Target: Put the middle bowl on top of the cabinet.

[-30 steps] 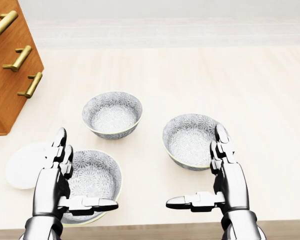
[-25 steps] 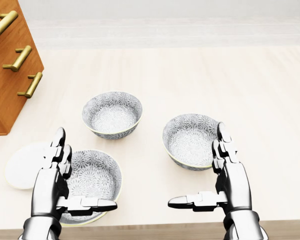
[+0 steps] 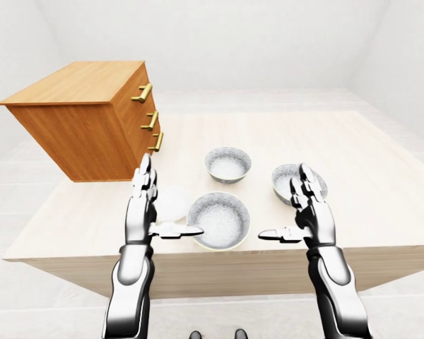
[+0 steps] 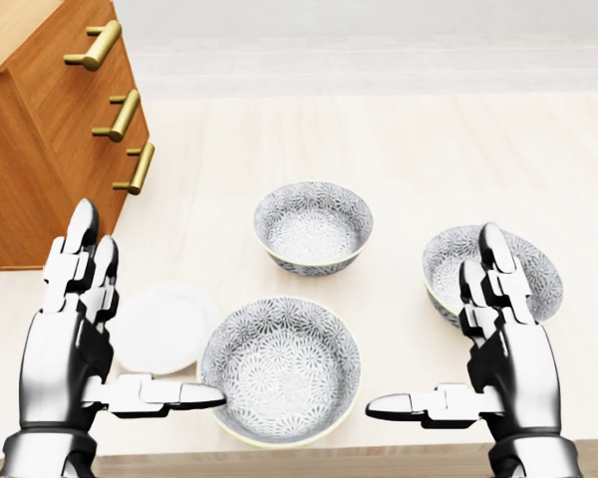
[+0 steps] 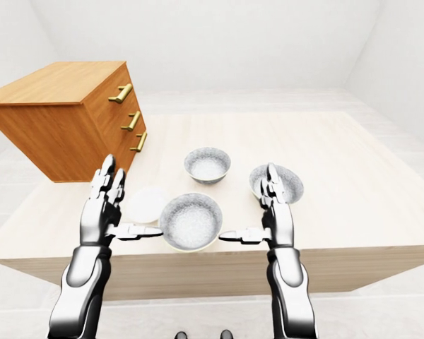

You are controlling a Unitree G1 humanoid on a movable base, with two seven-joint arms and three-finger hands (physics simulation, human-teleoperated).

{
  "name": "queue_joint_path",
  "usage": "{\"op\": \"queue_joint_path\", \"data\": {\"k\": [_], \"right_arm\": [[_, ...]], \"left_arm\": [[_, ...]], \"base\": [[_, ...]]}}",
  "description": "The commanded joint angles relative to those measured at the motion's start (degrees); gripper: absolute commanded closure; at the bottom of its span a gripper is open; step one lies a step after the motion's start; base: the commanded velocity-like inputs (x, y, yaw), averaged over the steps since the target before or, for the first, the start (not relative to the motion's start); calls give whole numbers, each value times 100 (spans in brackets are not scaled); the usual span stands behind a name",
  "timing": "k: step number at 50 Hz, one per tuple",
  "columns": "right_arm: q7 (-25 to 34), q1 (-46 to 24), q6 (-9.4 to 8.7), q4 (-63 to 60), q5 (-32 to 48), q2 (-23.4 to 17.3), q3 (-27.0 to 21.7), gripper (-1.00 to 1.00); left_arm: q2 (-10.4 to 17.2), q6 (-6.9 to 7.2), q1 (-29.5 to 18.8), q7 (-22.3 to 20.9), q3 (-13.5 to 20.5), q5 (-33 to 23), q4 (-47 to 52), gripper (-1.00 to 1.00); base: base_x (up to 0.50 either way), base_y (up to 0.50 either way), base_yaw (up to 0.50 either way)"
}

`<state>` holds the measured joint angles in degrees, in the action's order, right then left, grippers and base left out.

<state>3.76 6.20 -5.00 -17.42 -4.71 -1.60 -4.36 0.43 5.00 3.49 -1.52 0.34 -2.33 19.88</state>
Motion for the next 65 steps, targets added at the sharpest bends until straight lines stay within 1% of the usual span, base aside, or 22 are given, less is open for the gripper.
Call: {"op": "queue_joint_path", "data": {"k": [1, 3, 7, 10, 11, 12, 15, 19, 22, 24, 25, 27, 31, 35, 41, 48, 52, 60, 65], "right_arm": [[310, 623, 0, -1711, -126, -57, -190, -100], [399, 742, 0, -2052, -96, -33, -182, -100], [529, 598, 0, -2588, -212, -54, -494, -100], [686, 602, 0, -2918, -247, -18, -563, -100], [723, 666, 0, -3032, -194, 19, -482, -100], [742, 674, 0, -3081, -163, 46, -465, -100], [796, 620, 0, -3226, -165, 84, -515, -100], [811, 430, 0, -3491, -241, 99, -654, -100], [845, 392, 0, -3535, -210, 106, -650, -100], [852, 512, 0, -3683, -141, 158, -501, -100], [866, 614, 0, -3760, -38, 166, -333, -100], [904, 626, 0, -3739, -20, 167, -310, -100], [966, 602, 0, -3802, -88, 186, -353, -100], [999, 654, 0, -3764, -13, 193, -249, -100], [1002, 638, 0, -3804, -9, 193, -221, -100], [1007, 670, 0, -3765, 20, 198, -200, -100], [1022, 658, 0, -3810, -30, 199, -250, -100], [1000, 688, 0, -3756, 67, 196, -246, -100], [994, 701, 0, -3727, 180, 193, -146, -100]], "left_arm": [[-22, 0, -99, -21, -86, 8, 1621, -100], [4, 0, -178, -31, -98, -16, 1816, -100], [59, 0, -318, -72, -103, -51, 2012, -100], [31, 0, -413, -99, -41, 13, 2148, -100], [-6, 0, -389, -91, -67, 39, 2152, -100], [-12, 0, -337, -76, -171, -15, 2142, -100], [-13, 0, -336, -78, -250, -32, 2124, -100], [-12, 0, -413, -75, -260, -46, 2273, -100], [-22, 0, -462, -45, -289, -77, 2365, -100], [-45, 0, -472, 29, -308, -141, 2375, -100], [-132, 0, -459, 21, -283, -6, 2407, -100], [-62, 0, -452, 52, -373, -115, 2429, -100], [-58, 0, -495, 48, -346, -85, 2507, -100], [-56, 0, -471, 65, -375, -94, 2568, -100], [-43, 0, -504, 55, -353, -67, 2742, -100], [-42, 0, -400, 36, -392, -43, 2615, -100], [-24, 0, -477, -10, -412, -36, 2634, -100], [-49, 0, -460, -12, -473, -54, 2626, -100], [-52, 0, -368, -13, -516, -55, 2686, -100]], "base": [[16, 50, 0], [16, 50, 0], [18, 50, 0], [28, 41, 0], [43, 31, 0], [45, 29, 0], [47, 17, 0], [48, 1, 0], [49, 0, 0], [50, 0, 0], [50, 9, 0], [50, 19, 0], [47, 32, 0], [42, 37, 0], [34, 40, 0], [32, 41, 0], [32, 41, 0], [21, 17, 0], [15, 48, 0]]}}
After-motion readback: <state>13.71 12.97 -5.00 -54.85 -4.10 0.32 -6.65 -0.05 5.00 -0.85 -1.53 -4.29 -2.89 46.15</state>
